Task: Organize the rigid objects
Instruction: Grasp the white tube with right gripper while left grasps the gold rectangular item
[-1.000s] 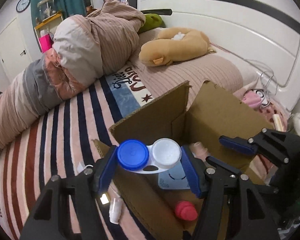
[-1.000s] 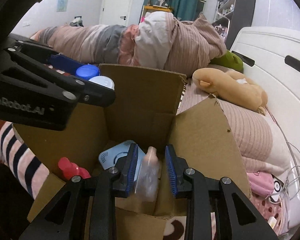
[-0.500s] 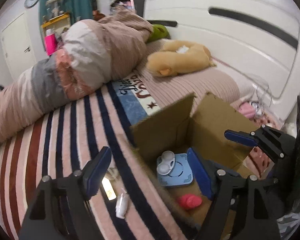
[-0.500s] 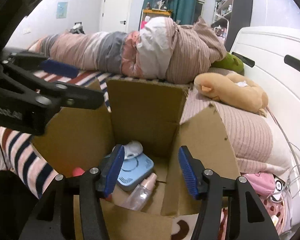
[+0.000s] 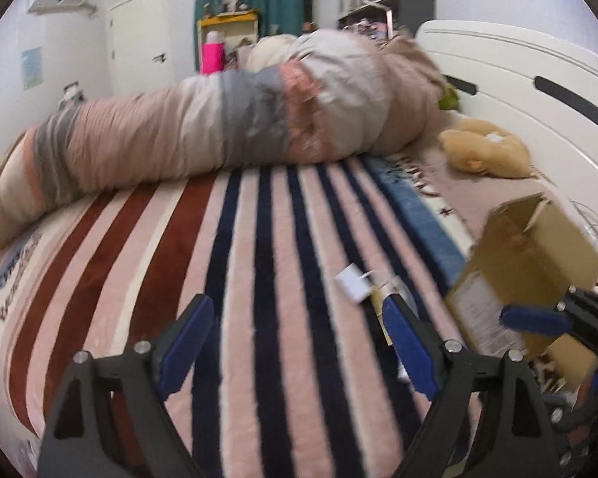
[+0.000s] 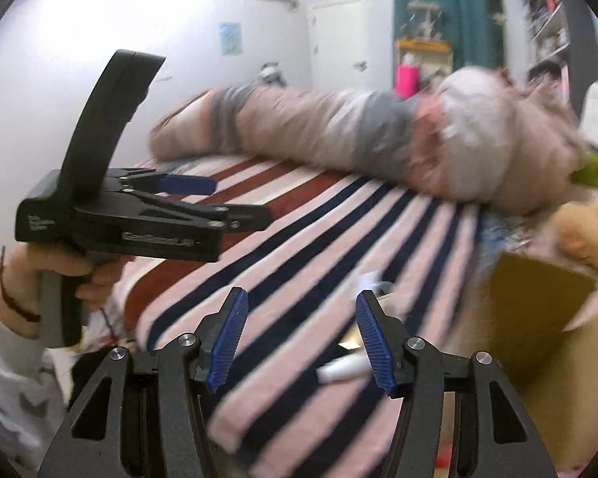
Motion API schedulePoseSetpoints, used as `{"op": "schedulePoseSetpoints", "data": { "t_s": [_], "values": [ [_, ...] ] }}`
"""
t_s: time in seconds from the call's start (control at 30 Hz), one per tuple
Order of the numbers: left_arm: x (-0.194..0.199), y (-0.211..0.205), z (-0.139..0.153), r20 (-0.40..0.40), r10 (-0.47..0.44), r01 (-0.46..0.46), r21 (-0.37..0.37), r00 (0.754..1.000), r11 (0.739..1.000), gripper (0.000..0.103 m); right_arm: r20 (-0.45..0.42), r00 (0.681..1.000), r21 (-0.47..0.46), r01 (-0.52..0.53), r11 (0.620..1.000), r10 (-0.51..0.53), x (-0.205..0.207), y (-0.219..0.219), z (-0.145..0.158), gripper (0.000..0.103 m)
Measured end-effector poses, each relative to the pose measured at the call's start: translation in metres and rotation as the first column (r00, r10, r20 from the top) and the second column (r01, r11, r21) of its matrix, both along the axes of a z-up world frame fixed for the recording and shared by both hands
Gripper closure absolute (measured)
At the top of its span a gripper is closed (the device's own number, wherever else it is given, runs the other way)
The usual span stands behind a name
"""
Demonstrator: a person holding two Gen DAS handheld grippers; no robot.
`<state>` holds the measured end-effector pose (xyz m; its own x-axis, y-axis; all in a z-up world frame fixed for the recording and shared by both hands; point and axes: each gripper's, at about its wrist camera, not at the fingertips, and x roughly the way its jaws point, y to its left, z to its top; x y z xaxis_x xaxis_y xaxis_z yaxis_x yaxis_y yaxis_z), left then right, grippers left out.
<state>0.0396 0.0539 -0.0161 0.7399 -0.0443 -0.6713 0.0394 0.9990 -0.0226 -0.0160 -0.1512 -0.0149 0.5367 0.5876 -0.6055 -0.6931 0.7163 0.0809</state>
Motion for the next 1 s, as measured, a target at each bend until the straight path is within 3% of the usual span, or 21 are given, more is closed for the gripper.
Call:
{"op": "schedulePoseSetpoints", "data": {
  "t_s": [0.17,0.3,0.4,0.47,0.5,0.53,0.63,0.7,0.77,0.83,0.87,0.9,1.0],
  "values": [
    [0.007,0.019,-0.047,-0.057,-0.020,0.018,-0.035,0.998,0.999,0.018,-0.096,0.991,-0.055,0.093,0.994,-0.098,0.014,0.028,-0.054,0.050],
    [0.022,0.013,-0.076,-0.105,-0.079,0.068,-0.104,0.991,0.992,0.018,-0.121,0.952,-0.124,0.268,0.956,-0.282,0.035,0.022,-0.100,0.050],
    [0.034,0.002,-0.091,-0.130,-0.129,0.107,-0.166,0.983,0.980,0.019,-0.138,0.923,-0.143,0.341,0.929,-0.360,0.051,0.012,-0.126,0.051],
    [0.043,-0.010,-0.100,-0.142,-0.172,0.142,-0.201,0.975,0.969,0.021,-0.116,0.919,-0.144,0.359,0.922,-0.376,0.056,0.008,-0.134,0.062],
    [0.046,-0.016,-0.104,-0.147,-0.190,0.157,-0.213,0.971,0.964,0.025,-0.107,0.919,-0.147,0.364,0.920,-0.380,0.056,0.006,-0.136,0.076],
    [0.053,-0.025,-0.110,-0.155,-0.221,0.182,-0.234,0.963,0.955,0.027,-0.087,0.915,-0.157,0.379,0.912,-0.395,0.053,0.003,-0.137,0.082],
    [0.069,-0.045,-0.120,-0.169,-0.267,0.216,-0.269,0.949,0.939,0.032,-0.048,0.915,-0.171,0.387,0.906,-0.400,0.045,-0.001,-0.138,0.082],
    [0.081,-0.059,-0.127,-0.179,-0.298,0.238,-0.296,0.938,0.925,0.042,-0.024,0.912,-0.200,0.397,0.896,-0.410,0.038,-0.004,-0.139,0.083],
    [0.093,-0.075,-0.140,-0.209,-0.301,0.235,-0.289,0.930,0.928,0.055,-0.012,0.905,-0.212,0.413,0.886,-0.425,0.034,-0.007,-0.138,0.083],
    [0.099,-0.082,-0.144,-0.211,-0.294,0.231,-0.278,0.932,0.933,0.058,-0.011,0.903,-0.215,0.418,0.883,-0.430,0.033,-0.008,-0.139,0.083],
    [0.100,-0.085,-0.145,-0.203,-0.288,0.228,-0.274,0.936,0.934,0.065,-0.014,0.902,-0.213,0.420,0.882,-0.432,0.034,-0.007,-0.138,0.083],
    [0.101,-0.086,-0.144,-0.199,-0.290,0.230,-0.277,0.936,0.933,0.079,-0.018,0.901,-0.207,0.422,0.883,-0.434,0.033,-0.008,-0.137,0.083],
    [0.097,-0.084,-0.141,-0.197,-0.306,0.245,-0.281,0.931,0.928,0.086,-0.027,0.900,-0.203,0.421,0.884,-0.435,0.034,-0.008,-0.135,0.083]
  ]
}}
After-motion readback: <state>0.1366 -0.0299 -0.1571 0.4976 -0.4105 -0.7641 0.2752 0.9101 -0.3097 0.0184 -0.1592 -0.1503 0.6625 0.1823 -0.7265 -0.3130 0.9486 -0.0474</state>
